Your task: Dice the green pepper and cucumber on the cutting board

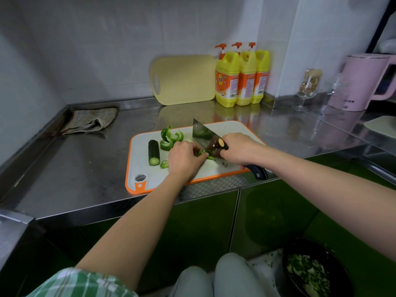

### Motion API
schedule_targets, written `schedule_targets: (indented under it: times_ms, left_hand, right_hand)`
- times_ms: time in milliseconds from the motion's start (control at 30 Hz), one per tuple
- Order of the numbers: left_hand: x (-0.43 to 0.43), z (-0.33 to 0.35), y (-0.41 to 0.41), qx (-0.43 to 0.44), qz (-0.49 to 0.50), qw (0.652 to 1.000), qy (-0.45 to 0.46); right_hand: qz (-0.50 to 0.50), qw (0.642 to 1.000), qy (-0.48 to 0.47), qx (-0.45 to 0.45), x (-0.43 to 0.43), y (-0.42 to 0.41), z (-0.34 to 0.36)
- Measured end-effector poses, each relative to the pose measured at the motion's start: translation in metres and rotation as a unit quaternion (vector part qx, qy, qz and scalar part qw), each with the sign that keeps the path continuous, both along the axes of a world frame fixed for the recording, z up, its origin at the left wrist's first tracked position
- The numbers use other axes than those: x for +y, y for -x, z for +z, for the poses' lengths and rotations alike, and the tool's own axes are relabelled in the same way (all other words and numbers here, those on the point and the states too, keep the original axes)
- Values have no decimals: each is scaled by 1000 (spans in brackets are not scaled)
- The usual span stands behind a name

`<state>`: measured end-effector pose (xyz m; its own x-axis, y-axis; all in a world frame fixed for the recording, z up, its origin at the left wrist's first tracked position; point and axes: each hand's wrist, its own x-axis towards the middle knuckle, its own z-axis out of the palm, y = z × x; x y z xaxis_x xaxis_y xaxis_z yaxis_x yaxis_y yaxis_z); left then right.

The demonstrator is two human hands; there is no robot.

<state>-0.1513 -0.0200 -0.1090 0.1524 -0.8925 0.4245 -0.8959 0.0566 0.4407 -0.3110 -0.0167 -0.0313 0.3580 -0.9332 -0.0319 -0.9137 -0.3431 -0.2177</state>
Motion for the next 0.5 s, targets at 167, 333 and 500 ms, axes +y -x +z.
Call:
schedule_targets:
  times_ms: [167,333,500]
  left_hand:
    - [-3,-1,0,24,-1,1000,-11]
    - [-4,-1,0,38,-8,999,-5]
    - [-4,-1,-1,31,-15,999,-5]
  right_hand:
    - [-3,1000,-28,13,2,-7,5]
    - [-15,999,-43,20,0,-18,6]
    - [-35,998,-3,-45,-8,-15,-13]
